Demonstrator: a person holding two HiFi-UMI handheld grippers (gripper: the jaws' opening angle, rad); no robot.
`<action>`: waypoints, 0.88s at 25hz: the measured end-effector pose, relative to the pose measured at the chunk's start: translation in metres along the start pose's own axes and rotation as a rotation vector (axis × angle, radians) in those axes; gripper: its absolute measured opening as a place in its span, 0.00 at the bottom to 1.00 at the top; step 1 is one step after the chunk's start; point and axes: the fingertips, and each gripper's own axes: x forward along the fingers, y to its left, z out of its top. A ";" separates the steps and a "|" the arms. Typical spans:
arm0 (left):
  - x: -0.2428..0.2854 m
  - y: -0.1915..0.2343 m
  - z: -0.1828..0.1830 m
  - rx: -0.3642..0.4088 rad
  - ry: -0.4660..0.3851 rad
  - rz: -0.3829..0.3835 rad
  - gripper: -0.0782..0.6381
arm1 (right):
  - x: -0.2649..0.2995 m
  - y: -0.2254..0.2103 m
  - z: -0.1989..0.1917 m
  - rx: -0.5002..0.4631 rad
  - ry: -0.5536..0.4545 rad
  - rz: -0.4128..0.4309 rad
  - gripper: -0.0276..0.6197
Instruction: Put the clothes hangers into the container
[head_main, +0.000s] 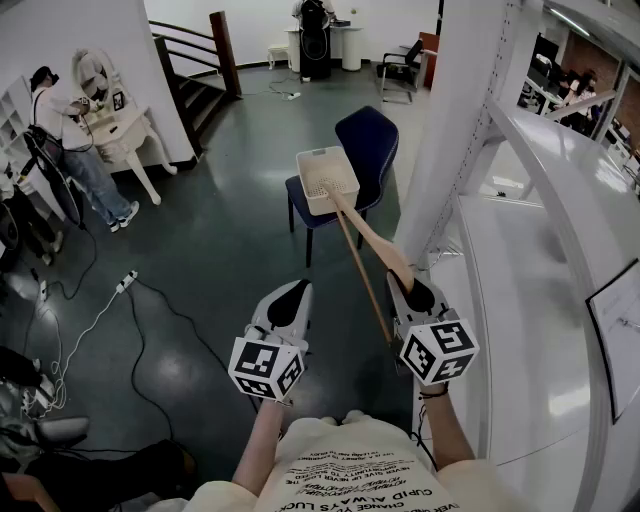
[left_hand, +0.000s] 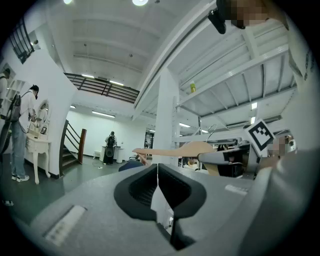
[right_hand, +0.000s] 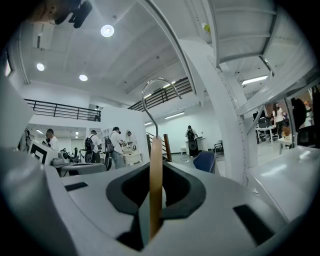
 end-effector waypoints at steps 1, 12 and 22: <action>0.000 0.000 0.000 -0.001 0.002 0.000 0.14 | 0.000 0.000 0.000 0.001 0.001 0.000 0.12; 0.027 -0.011 -0.008 -0.011 0.018 0.018 0.14 | 0.001 -0.039 -0.002 0.058 -0.006 -0.002 0.13; 0.060 -0.012 -0.015 0.008 0.025 0.062 0.14 | 0.014 -0.077 -0.002 0.069 0.000 0.021 0.13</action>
